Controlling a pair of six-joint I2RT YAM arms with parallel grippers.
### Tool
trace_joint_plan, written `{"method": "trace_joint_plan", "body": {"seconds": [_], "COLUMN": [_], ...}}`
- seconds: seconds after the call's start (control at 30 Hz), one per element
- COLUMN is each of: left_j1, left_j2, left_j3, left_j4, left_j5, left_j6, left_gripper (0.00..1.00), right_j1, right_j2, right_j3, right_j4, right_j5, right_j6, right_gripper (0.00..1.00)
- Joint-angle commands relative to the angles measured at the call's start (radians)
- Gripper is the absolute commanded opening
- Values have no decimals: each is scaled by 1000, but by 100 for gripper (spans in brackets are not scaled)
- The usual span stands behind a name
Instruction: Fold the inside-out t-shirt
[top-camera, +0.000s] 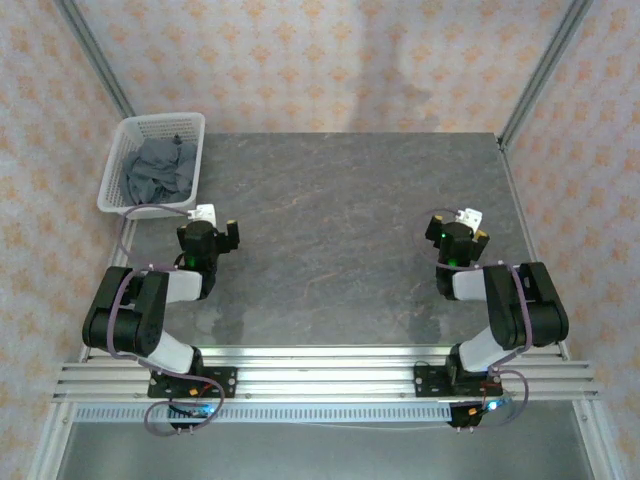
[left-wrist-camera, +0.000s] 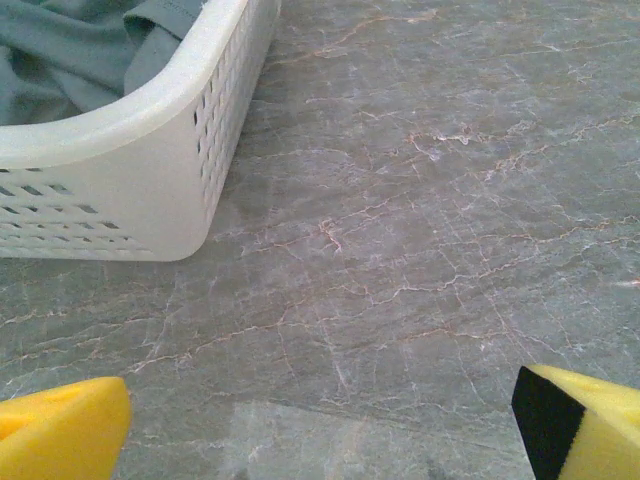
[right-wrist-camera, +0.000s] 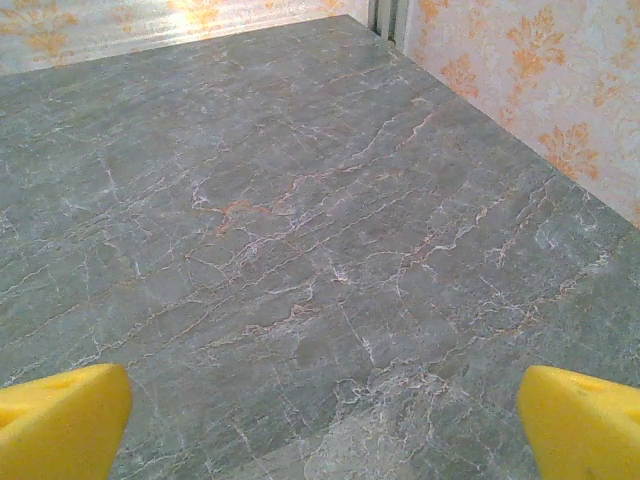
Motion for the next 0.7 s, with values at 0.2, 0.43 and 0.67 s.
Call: {"method": "trace_joint_plan", "body": {"seconds": [0.2,0.43,0.67], "left_j1": [0,0,0], "left_j2": [-15,-15,-15], "left_j3": [17,17,17], "left_j4": [15,16,17], "left_j5": [-11,-11,-9], "left_j6": [6,6,7], "left_gripper": [100,100,100], "right_j1": [4,4,4], "right_j2": [-12,-12,-16], "right_j3": [10,10,5], "right_j4": [7,8,14], "right_j5": [19,20,32], "right_j6": [8,9,10], "right_gripper": [99,99,99]}}
